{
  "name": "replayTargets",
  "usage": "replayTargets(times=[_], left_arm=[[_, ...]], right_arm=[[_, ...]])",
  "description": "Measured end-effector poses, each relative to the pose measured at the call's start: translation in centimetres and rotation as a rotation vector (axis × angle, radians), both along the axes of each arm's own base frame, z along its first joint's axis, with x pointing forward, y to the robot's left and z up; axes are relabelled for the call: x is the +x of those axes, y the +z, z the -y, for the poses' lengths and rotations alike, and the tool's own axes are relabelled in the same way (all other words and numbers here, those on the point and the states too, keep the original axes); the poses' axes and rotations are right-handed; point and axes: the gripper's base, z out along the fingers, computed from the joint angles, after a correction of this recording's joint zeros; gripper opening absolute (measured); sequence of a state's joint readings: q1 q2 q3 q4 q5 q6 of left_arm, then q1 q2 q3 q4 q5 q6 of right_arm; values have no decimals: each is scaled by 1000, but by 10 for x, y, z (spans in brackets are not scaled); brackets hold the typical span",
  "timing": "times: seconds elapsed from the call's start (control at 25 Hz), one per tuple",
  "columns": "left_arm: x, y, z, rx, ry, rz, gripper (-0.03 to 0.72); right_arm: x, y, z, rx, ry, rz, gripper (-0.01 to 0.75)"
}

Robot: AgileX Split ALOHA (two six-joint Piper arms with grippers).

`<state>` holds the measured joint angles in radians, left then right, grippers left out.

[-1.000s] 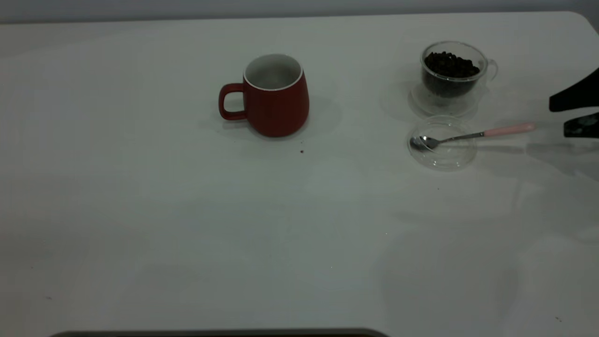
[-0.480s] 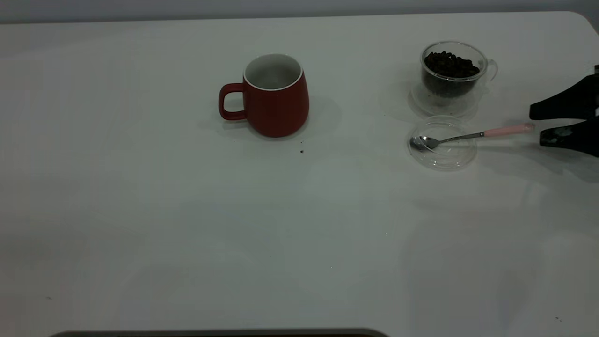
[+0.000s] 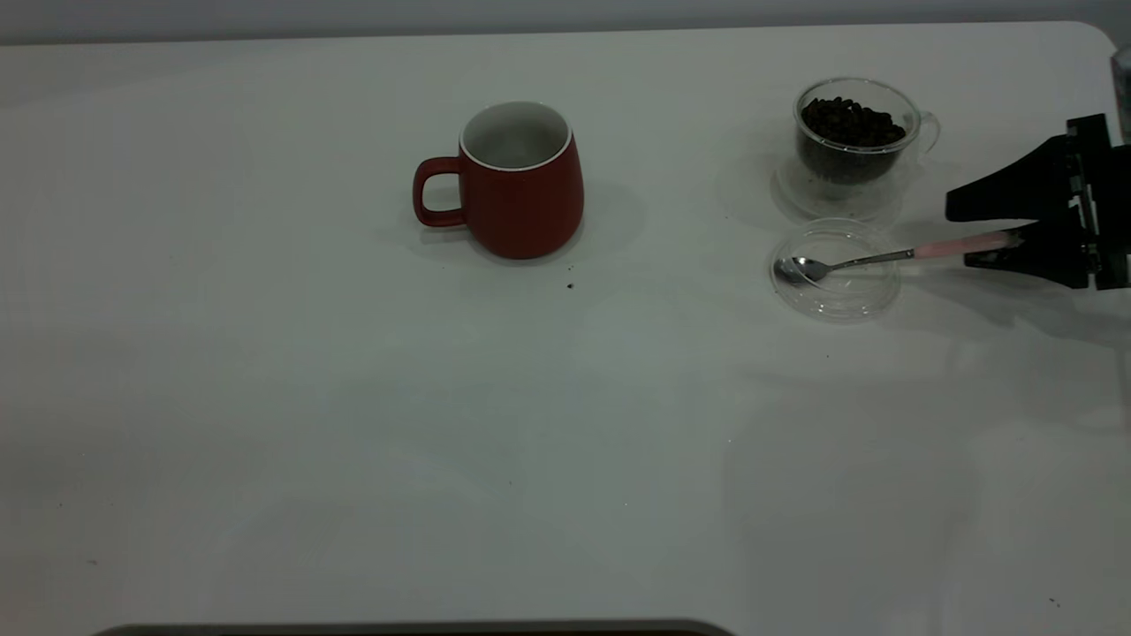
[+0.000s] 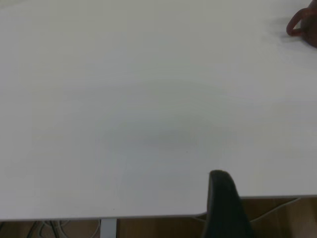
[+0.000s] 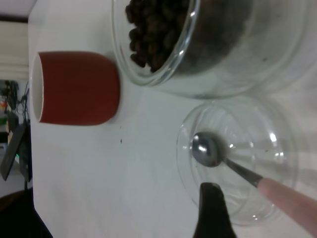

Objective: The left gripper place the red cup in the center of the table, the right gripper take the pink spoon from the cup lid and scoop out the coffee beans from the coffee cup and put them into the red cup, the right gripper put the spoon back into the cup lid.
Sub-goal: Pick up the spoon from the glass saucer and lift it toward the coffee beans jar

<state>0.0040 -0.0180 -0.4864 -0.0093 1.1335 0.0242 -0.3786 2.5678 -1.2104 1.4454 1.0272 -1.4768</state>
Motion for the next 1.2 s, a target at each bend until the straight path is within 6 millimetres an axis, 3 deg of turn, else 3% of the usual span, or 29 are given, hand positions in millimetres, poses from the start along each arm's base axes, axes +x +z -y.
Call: replayTargets(times=[0.92, 1.2], left_arm=[[0, 0, 0, -2, 1, 0, 505], [0, 0, 0, -2, 1, 0, 505]], right_arm=[[-3, -12, -6, 9, -1, -4, 557], [-5, -13, -7, 0, 35, -8, 431]])
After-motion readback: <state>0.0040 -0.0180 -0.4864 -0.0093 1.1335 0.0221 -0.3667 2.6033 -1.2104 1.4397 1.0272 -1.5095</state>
